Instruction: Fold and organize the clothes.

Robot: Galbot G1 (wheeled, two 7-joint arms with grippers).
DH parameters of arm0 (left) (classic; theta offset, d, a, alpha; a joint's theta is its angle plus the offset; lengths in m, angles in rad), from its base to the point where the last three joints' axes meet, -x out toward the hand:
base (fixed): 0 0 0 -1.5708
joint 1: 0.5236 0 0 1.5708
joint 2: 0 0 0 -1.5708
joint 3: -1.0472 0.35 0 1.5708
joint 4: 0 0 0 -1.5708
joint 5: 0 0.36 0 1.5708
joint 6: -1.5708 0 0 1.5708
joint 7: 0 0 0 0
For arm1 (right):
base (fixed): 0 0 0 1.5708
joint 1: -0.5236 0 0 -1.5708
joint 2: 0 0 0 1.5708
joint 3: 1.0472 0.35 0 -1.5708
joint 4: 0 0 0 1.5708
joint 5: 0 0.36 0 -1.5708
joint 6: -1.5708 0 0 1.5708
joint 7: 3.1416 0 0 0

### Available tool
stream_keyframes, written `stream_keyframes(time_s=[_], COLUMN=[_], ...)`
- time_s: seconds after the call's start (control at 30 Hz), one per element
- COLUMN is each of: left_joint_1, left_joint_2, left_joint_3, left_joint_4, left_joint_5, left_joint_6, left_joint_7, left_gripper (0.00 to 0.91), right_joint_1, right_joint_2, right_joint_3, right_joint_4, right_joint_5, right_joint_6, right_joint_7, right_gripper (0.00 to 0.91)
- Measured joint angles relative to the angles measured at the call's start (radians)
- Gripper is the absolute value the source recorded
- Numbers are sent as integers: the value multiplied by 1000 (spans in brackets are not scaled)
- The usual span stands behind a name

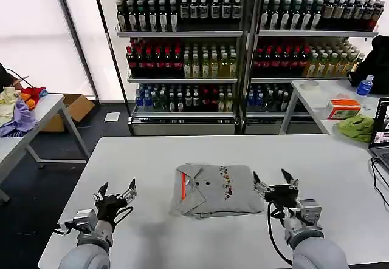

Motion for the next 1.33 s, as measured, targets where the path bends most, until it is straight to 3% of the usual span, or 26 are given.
stream_keyframes(time_s=[0.5, 1.33], left_joint_1=[8, 1], left_joint_2=[-4, -2], left_joint_3=[-2, -4], left_joint_4=[4, 20], left_joint_5=[74, 125], left_joint_6=[-87, -134], left_joint_7=[24, 90], left_gripper=[907, 907], right_joint_1=[-66, -97], right_joint_2=[40, 119], right_joint_3=[116, 135], right_joint_4=[6, -13], right_joint_5=[-134, -188], right_joint_6=[28, 62], right_joint_7=[-7, -15], right_gripper=[907, 907])
